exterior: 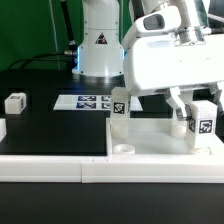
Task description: Assemble square table
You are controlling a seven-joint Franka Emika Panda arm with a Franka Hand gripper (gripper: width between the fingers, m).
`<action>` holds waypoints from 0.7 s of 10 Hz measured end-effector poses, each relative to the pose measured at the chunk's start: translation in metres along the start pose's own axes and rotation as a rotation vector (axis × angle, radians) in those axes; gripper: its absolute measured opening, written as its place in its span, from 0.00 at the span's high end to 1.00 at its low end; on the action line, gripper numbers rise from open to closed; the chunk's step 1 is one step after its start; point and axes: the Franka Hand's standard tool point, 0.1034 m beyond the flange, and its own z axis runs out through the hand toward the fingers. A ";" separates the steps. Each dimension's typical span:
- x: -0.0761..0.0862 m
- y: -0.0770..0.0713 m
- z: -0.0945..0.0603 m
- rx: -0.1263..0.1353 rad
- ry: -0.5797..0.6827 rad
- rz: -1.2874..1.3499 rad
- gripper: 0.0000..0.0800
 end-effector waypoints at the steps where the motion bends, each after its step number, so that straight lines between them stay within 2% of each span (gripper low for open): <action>1: 0.000 0.000 0.000 0.000 0.000 0.000 0.30; 2: 0.000 0.000 0.000 0.000 -0.001 0.000 0.21; 7: -0.001 0.000 0.000 0.000 -0.001 0.000 0.19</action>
Offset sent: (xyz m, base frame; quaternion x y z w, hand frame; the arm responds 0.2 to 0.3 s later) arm 0.0000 0.0000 0.0000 0.0000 0.0000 0.0000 1.0000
